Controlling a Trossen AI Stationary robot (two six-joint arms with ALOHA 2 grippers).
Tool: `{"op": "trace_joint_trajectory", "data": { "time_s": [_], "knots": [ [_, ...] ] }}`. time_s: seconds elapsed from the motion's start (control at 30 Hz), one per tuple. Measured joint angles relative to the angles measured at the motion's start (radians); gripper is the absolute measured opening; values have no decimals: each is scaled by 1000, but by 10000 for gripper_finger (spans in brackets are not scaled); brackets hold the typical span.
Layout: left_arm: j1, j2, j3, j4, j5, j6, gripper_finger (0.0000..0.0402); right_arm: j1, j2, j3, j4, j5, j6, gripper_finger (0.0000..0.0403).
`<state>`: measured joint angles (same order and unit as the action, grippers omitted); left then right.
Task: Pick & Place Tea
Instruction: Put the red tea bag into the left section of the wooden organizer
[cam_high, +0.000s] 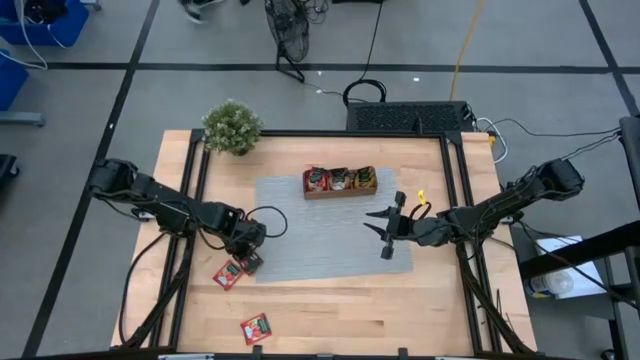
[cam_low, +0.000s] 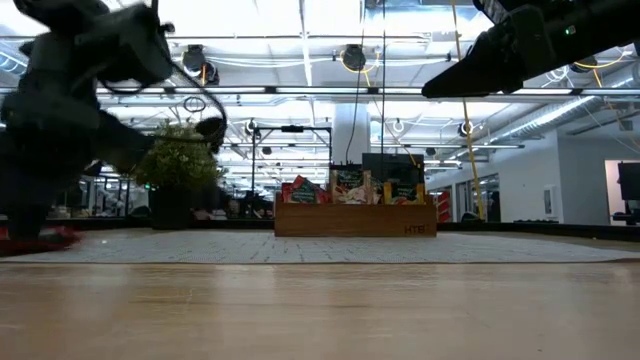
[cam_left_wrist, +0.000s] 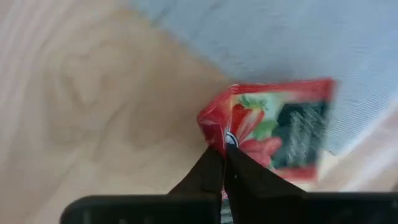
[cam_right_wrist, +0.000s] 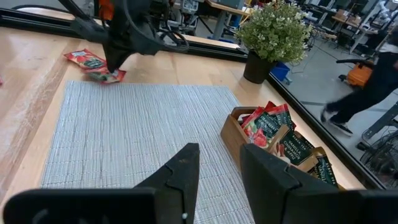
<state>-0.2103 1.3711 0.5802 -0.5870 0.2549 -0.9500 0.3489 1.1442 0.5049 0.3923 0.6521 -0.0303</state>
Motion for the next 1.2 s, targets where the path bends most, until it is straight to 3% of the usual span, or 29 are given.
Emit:
{"op": "trace_joint_trajectory", "data": {
  "time_s": [0.13, 0.27, 0.4, 0.47, 0.57, 0.7, 1.0, 1.2],
  "knots": [
    [-16, -26, 103, 6, -61, 75, 5, 0, 0, 0, 0, 0, 0, 102],
    [-27, -44, 234, 52, -266, 255, 4, 0, 0, 0, 0, 0, 0, 102],
    [-45, -50, 288, 371, -649, 548, 4, 0, 0, 0, 5, 0, -10, 102],
    [-48, -46, 277, 607, -734, 702, 3, -1, 4, 0, 38, 0, -11, 102],
    [-40, 1, 266, 928, -746, 888, 3, -2, 20, -1, 100, -26, -12, 104],
    [-27, 86, 271, 1111, -752, 986, 2, -4, 39, -1, 188, -119, -30, 107],
    [23, 300, 287, 1247, -806, 995, 1, -24, 124, -1, 387, -159, -86, 107],
    [34, 332, 324, 1240, -805, 1009, 1, -52, 194, 0, 465, -159, -87, 111]
  ]
}}
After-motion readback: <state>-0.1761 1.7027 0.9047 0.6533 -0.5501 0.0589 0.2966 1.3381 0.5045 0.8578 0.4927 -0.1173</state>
